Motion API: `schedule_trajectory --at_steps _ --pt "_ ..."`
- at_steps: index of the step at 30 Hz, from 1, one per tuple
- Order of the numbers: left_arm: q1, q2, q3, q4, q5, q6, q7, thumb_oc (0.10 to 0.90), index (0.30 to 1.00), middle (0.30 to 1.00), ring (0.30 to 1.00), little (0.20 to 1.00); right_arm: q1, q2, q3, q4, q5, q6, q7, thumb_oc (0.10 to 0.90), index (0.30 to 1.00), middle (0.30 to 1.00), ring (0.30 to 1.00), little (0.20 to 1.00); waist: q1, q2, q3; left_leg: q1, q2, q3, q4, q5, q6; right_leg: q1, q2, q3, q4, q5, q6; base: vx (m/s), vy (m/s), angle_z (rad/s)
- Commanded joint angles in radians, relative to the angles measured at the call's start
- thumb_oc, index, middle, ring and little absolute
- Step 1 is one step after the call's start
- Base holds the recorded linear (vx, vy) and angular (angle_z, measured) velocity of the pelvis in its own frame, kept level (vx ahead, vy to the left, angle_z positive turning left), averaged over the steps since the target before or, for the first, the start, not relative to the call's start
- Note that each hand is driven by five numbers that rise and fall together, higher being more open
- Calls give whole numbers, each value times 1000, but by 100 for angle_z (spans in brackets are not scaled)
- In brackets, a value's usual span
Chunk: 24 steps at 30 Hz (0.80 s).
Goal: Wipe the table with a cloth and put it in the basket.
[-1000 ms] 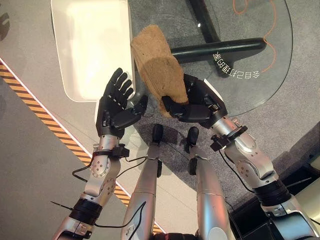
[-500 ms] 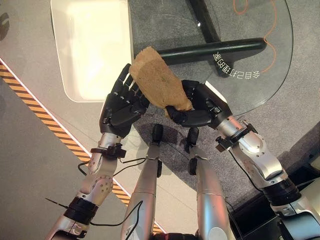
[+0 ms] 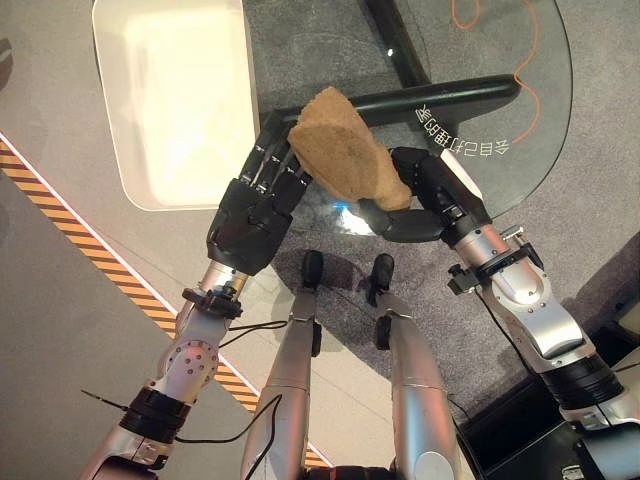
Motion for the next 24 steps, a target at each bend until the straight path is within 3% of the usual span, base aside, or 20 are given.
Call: schedule_trajectory --at_steps 1,11,15,24 --pt "-6 19 4 -98 23 -11 -96 800 900 900 900 900 -116 -26 -68 -141 64 -198 -3 100 300 300 300 200 -2 24 -20 31 24 107 -7 -6 61 58 15 76 -153 132 42 0 0 0" --pt "-28 55 -30 -39 60 25 -178 800 900 900 900 900 -141 -43 -37 -128 66 -210 7 100 300 300 300 200 -7 32 -20 30 27 111 -10 -5 58 55 10 80 -158 134 44 -3 7 0" --pt "-40 48 -39 -24 42 23 -215 800 900 900 900 900 -163 -44 2 -130 51 -175 34 100 300 300 300 200 -7 36 -20 28 25 112 -9 -4 58 51 10 84 -156 132 44 -3 15 -2" --pt "-82 35 -77 -16 48 10 -141 800 900 900 900 900 -178 -15 88 -153 44 -121 129 100 300 300 300 200 -5 33 -20 19 22 104 -15 5 59 44 7 83 -161 134 45 -2 2 -1"
